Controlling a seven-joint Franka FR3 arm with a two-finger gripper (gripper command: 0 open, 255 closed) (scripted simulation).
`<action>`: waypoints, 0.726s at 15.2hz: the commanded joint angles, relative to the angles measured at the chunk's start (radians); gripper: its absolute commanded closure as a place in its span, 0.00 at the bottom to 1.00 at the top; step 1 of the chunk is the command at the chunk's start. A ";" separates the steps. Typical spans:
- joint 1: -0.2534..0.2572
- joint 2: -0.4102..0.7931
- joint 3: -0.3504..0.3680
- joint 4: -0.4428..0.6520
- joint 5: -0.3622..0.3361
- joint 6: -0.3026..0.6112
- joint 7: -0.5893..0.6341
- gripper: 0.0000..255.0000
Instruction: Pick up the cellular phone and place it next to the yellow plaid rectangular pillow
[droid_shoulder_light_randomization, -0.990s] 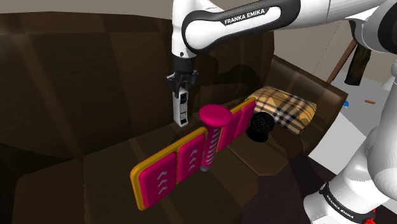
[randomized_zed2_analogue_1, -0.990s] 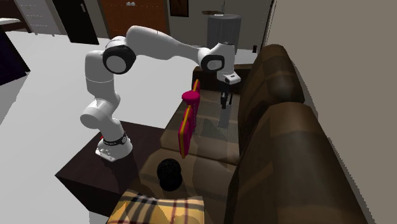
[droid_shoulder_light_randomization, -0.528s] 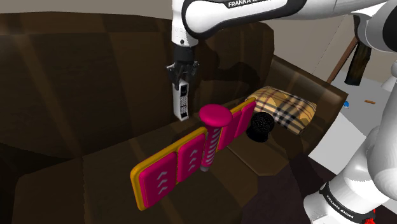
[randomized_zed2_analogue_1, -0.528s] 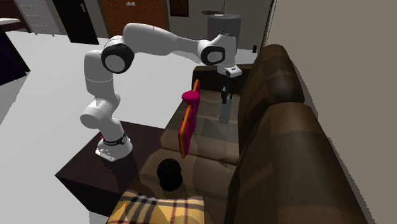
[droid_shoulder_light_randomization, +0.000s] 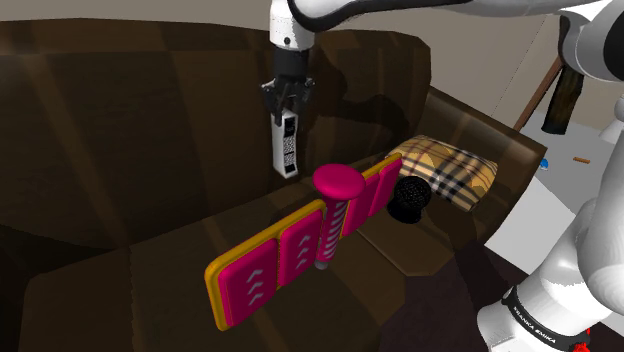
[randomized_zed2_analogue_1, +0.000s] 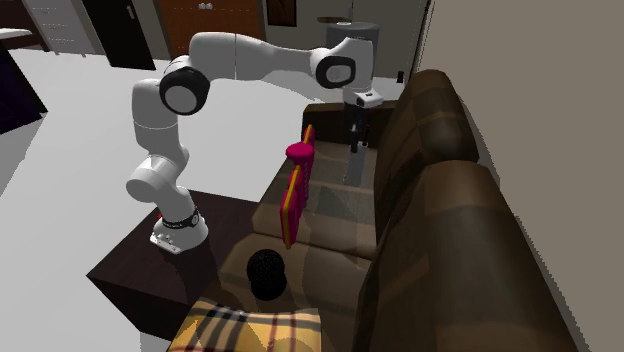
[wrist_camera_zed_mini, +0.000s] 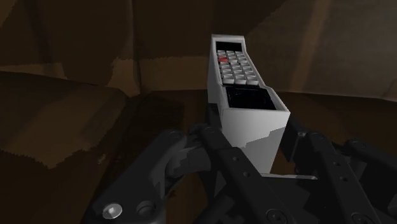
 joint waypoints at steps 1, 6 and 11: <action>0.001 0.000 0.001 0.027 0.000 -0.026 -0.002 1.00; -0.046 -0.103 -0.014 -0.090 0.034 -0.005 -0.060 1.00; -0.112 -0.256 -0.053 -0.282 0.080 0.046 -0.167 1.00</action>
